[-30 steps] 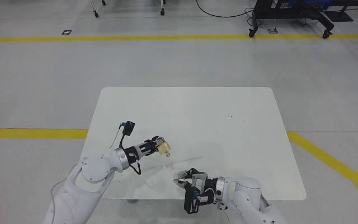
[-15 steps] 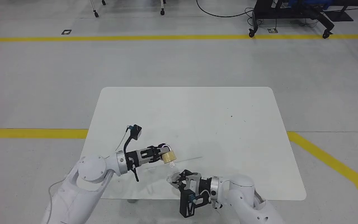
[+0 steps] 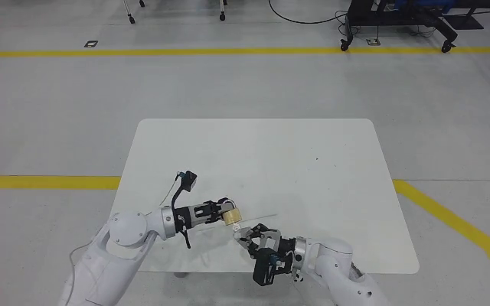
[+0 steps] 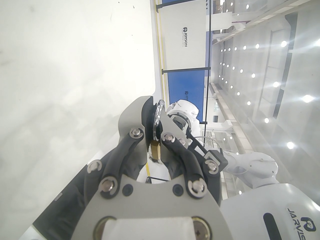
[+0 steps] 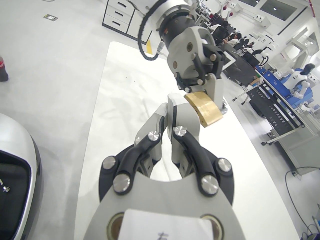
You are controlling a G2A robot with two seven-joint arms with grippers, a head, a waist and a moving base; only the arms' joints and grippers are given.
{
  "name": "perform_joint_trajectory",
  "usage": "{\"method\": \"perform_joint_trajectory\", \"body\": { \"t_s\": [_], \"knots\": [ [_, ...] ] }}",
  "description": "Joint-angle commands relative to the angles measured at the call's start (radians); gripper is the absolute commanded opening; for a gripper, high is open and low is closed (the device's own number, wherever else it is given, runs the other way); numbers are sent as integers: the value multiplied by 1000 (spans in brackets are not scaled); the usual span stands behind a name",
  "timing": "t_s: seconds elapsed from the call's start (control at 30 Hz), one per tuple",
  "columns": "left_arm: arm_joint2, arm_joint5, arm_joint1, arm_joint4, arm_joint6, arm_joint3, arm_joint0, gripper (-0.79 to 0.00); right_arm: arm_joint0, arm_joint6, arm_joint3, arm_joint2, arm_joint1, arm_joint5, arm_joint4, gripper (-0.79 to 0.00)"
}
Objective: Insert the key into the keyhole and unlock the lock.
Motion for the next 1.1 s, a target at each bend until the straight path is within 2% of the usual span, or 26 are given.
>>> {"method": "perform_joint_trajectory", "body": {
  "t_s": [0.0,0.3,0.5,0.53,0.57,0.6,0.93,0.97,1.0,1.03,1.07],
  "knots": [
    [3,-7,0,2,-11,2,-1,-785,1,8,-1,1,1,0,19,-785],
    [11,-14,0,-3,-20,10,-8,-785,6,46,-5,-10,6,4,33,-785],
    [-25,27,-3,-89,71,23,6,-785,-4,13,-27,-5,15,2,29,-785],
    [-32,39,-4,-112,96,24,9,-785,-8,1,-30,-2,16,15,29,-696],
    [-37,52,-6,-144,119,25,14,-785,-13,-9,-31,1,17,31,30,-317],
    [-37,69,-8,-165,125,25,17,-785,-17,-15,-30,2,18,43,32,0],
    [-36,75,-7,-164,123,25,16,-785,-17,-15,-30,2,18,43,32,0],
    [-36,74,-9,-183,131,21,24,-785,-18,3,-35,12,18,86,25,-25],
    [-42,72,-10,-213,143,21,32,-785,-32,42,-53,20,16,191,-7,-277],
    [-47,74,-11,-221,163,22,37,-785,-53,68,-72,13,14,277,-51,-425],
    [-47,80,-11,-218,177,19,42,-785,-70,83,-86,4,13,341,-95,-434]
  ]
}}
